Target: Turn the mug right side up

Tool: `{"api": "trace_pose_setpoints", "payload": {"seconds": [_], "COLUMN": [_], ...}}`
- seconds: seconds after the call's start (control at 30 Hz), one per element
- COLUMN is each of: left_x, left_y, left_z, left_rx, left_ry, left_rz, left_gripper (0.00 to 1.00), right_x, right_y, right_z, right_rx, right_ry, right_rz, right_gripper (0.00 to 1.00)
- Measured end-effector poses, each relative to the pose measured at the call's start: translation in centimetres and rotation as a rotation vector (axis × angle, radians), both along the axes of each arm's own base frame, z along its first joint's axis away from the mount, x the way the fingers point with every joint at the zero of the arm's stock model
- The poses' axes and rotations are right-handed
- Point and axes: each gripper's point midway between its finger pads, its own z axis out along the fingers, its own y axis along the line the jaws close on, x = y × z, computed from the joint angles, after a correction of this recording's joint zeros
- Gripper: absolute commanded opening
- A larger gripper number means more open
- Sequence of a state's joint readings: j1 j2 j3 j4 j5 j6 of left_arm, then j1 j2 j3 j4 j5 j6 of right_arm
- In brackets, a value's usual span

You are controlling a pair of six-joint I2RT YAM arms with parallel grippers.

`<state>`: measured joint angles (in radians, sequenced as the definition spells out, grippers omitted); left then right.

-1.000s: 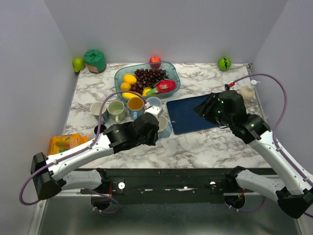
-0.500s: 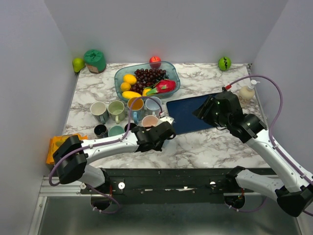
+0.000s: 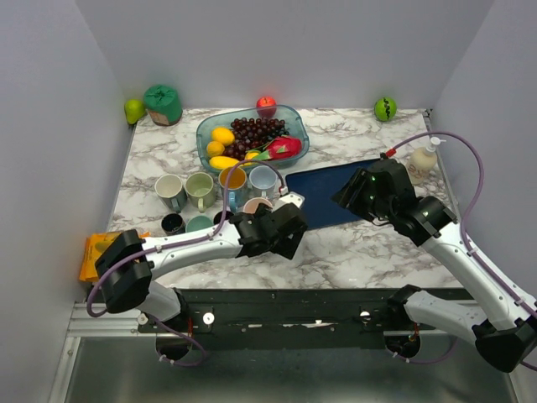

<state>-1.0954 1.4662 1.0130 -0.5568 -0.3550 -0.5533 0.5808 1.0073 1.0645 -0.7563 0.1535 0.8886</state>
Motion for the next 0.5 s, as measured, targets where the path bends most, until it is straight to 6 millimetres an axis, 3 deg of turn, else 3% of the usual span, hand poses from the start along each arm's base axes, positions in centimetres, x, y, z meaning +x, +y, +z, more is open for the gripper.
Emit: {"api": "trace_pose_setpoints", "payload": {"seconds": [0.13,0.27,0.43,0.5], "left_x": [0.0,-0.1,-0.7,-0.9], "left_y": [-0.8,-1.6,0.2,2.0], "left_z": [3.2,9.0,17.0,20.3], "left_rx": [-0.044,-0.153,-0.319,-0.374], "left_ry": [-0.028,-0.084,-0.186,-0.245], "left_rz": [-0.013,-0.025,-0.016,0.001], "left_gripper": [0.99,0.99,0.99,0.99], "right_x": [0.0,-0.2,-0.2,-0.2], "right_y": [-0.2,-0.6,-1.2,-1.6], "right_z": [-0.1,-0.1,1.3,2.2], "right_rx": [-0.009,-0.023,-0.046,-0.054], "right_ry": [0.001,0.008,-0.037,-0.071], "right_rz": [-0.008,-0.015,-0.01,-0.007], "right_gripper": [0.66,0.68,0.7,0.71]}}
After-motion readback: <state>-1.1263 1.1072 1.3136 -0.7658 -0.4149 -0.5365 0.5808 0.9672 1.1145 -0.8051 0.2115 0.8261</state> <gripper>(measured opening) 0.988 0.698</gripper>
